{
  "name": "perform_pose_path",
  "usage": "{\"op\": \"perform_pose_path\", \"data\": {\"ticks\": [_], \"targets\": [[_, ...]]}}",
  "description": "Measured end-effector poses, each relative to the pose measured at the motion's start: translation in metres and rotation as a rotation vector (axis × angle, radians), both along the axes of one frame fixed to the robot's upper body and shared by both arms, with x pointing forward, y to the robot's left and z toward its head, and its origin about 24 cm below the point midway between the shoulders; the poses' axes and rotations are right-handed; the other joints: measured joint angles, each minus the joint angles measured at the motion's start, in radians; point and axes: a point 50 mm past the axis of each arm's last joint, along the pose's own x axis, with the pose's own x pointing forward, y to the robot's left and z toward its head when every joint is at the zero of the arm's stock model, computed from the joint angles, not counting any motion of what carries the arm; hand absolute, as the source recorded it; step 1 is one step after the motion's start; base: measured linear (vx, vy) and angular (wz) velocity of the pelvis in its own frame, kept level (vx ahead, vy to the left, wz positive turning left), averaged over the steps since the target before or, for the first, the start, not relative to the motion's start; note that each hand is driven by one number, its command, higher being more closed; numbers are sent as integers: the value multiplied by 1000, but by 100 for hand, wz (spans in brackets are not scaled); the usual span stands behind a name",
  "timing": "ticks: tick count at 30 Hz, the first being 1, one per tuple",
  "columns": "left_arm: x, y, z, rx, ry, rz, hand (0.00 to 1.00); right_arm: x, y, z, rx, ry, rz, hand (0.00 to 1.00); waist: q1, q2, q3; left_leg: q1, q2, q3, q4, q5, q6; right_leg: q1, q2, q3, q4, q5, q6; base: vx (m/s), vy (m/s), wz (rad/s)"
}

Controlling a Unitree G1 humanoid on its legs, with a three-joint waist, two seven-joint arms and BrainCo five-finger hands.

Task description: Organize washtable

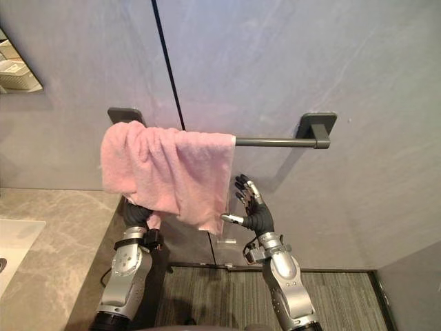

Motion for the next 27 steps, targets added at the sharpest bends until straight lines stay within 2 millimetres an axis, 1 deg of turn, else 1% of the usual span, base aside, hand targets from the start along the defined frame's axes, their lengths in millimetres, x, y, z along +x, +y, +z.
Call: {"op": "perform_pose_path", "data": {"ticks": [6,8,10,11,12,13,15,21,24,27], "targets": [[0,-4,0,-17,-7,-20,100,6,19,11,3,-47,83,0,3,-4,-7,-15,0,-19,6,0,0,0,1,-17,-11,4,-4,-9,-11,8],[0,-6,0,-41,-6,-24,100,8,28,14,8,-61,111,0,10,-9,-14,-19,0,-23,6,1,0,1,2,-21,-17,6,-5,10,-7,6],[0,-9,0,-39,-5,-40,100,10,32,15,8,-63,123,0,16,-10,-15,-21,0,-24,6,2,1,1,1,-22,-20,6,-5,0,0,0],[0,-12,0,-43,-4,-50,100,12,34,12,1,-52,127,0,25,-10,-15,-23,0,-24,6,3,2,1,0,-22,-22,6,-5,0,0,0],[-1,-14,-1,-47,-3,-58,100,13,34,10,-5,-43,127,0,28,-10,-15,-24,0,-25,6,3,3,1,0,-23,-23,6,-5,3,1,6],[-1,-16,-1,-47,0,-67,100,15,36,6,-12,-26,127,100,29,-12,-17,-29,-1,-29,5,8,5,1,-1,-27,-28,9,-6,7,-2,12],[-2,-16,-3,-46,6,-68,100,16,41,2,-23,-7,144,100,29,-14,-19,-44,-1,-45,4,20,7,0,0,-39,-42,19,-10,9,-7,16],[-3,-16,-4,-42,13,-83,100,22,47,1,-33,-3,161,100,31,-14,-22,-56,9,-79,-24,63,-2,-5,6,-53,-70,40,-25,-2,-5,7],[-4,-17,-4,-42,14,-89,100,21,50,1,-34,0,177,100,34,-15,-23,-59,21,-81,-30,63,-2,-5,19,-53,-82,49,-32,0,0,0],[-4,-17,-4,-46,15,-89,100,21,50,0,-34,0,177,100,33,-14,-23,-60,22,-82,-30,63,-3,-6,20,-53,-83,51,-32,0,0,0]]}}
